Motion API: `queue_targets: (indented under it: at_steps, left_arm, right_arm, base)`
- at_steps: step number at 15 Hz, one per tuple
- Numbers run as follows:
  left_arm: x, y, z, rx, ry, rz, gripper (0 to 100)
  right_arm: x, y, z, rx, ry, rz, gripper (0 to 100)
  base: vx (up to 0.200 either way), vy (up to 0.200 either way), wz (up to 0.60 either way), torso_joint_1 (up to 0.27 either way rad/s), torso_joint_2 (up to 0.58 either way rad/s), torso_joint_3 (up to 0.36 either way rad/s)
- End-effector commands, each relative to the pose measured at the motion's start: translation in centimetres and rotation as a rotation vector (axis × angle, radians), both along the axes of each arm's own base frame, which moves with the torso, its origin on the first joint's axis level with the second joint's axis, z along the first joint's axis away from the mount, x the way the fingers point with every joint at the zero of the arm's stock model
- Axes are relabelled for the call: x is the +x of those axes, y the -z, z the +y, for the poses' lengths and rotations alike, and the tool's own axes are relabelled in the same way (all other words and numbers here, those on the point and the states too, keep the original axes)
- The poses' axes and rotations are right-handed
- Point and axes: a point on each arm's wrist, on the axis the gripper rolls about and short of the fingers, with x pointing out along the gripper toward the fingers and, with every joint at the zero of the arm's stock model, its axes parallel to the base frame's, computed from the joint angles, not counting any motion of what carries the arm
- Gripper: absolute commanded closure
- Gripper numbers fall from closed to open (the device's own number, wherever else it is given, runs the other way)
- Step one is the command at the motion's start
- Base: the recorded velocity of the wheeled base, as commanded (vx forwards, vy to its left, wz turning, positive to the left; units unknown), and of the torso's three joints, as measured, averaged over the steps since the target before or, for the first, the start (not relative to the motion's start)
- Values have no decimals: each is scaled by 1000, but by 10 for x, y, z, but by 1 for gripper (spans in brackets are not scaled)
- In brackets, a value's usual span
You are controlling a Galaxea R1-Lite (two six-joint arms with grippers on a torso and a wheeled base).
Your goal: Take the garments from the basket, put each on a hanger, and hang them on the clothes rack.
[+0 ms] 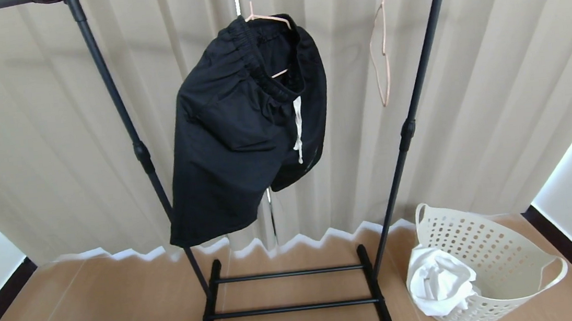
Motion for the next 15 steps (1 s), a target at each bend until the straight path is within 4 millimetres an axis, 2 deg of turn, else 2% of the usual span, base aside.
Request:
queue_targets:
  at_steps: [1,4,6,14,15]
  left_arm:
    - [0,0,0,0,0,2,0]
    - [0,0,0,0,0,2,0]
    - [0,0,0,0,0,2,0]
    - [0,0,0,0,0,2,0]
    - [0,0,0,0,0,2,0]
  right_arm:
    - [0,0,0,0,0,1,0]
    - [0,0,0,0,0,1,0]
    - [0,0,0,0,0,1,0]
    - [0,0,0,0,0,1,0]
    - [0,0,0,0,0,1,0]
  base:
    - [0,0,-600,-2,7,7]
    - [0,0,-600,-2,4,4]
    - [0,0,0,0,0,0]
    - [0,-200,0,4,1,4]
    - [200,0,0,7,7,-2]
